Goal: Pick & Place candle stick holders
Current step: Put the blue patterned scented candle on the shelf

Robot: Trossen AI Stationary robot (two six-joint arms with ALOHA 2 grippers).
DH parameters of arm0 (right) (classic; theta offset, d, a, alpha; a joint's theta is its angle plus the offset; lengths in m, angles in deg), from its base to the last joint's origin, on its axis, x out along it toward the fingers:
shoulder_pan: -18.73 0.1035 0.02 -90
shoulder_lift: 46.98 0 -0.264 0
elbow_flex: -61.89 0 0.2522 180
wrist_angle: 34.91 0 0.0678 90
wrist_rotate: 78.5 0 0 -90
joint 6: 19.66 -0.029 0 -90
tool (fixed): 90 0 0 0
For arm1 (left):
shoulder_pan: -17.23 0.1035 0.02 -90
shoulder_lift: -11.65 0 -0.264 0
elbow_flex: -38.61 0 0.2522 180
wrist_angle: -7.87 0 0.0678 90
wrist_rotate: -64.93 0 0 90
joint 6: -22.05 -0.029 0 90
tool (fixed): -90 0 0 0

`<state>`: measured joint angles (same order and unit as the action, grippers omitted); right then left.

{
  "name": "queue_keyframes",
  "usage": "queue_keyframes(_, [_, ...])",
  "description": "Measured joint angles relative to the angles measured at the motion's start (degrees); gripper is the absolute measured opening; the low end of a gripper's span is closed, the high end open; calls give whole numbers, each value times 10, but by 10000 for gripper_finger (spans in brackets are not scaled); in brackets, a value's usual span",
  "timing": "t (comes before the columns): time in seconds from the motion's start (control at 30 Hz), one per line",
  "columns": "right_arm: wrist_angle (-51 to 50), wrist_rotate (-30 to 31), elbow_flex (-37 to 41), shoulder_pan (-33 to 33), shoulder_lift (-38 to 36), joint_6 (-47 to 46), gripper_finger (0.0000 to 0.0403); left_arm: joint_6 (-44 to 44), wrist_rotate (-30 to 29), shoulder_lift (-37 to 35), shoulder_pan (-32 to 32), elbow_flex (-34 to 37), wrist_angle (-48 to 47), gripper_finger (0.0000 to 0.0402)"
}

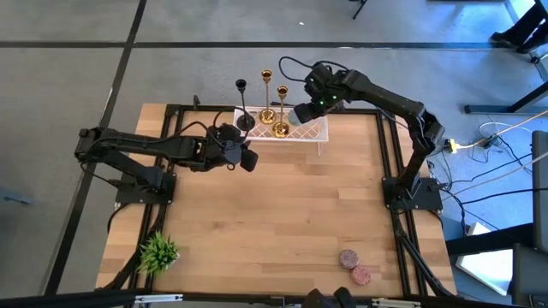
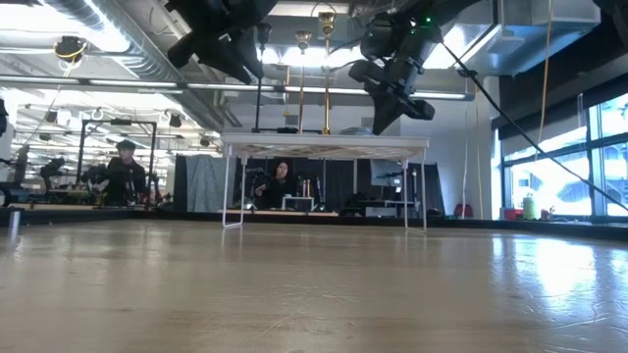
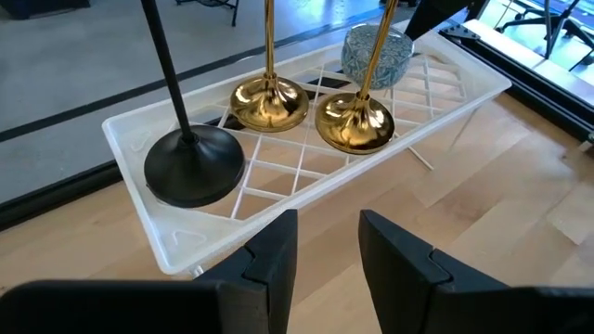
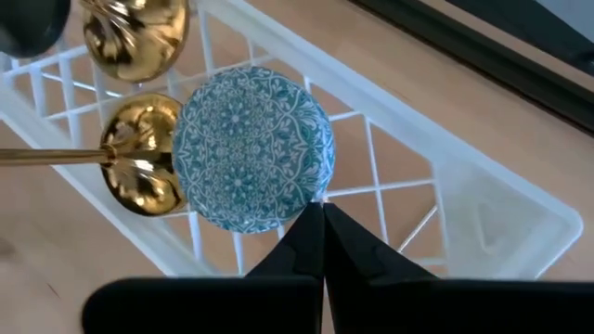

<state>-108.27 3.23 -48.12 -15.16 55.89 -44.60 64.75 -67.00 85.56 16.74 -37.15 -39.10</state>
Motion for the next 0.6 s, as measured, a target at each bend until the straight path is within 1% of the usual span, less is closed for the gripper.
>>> queue_keyframes(0.6, [26,0,0,3,0,-13,0,-5,9,0,0,0,0,113])
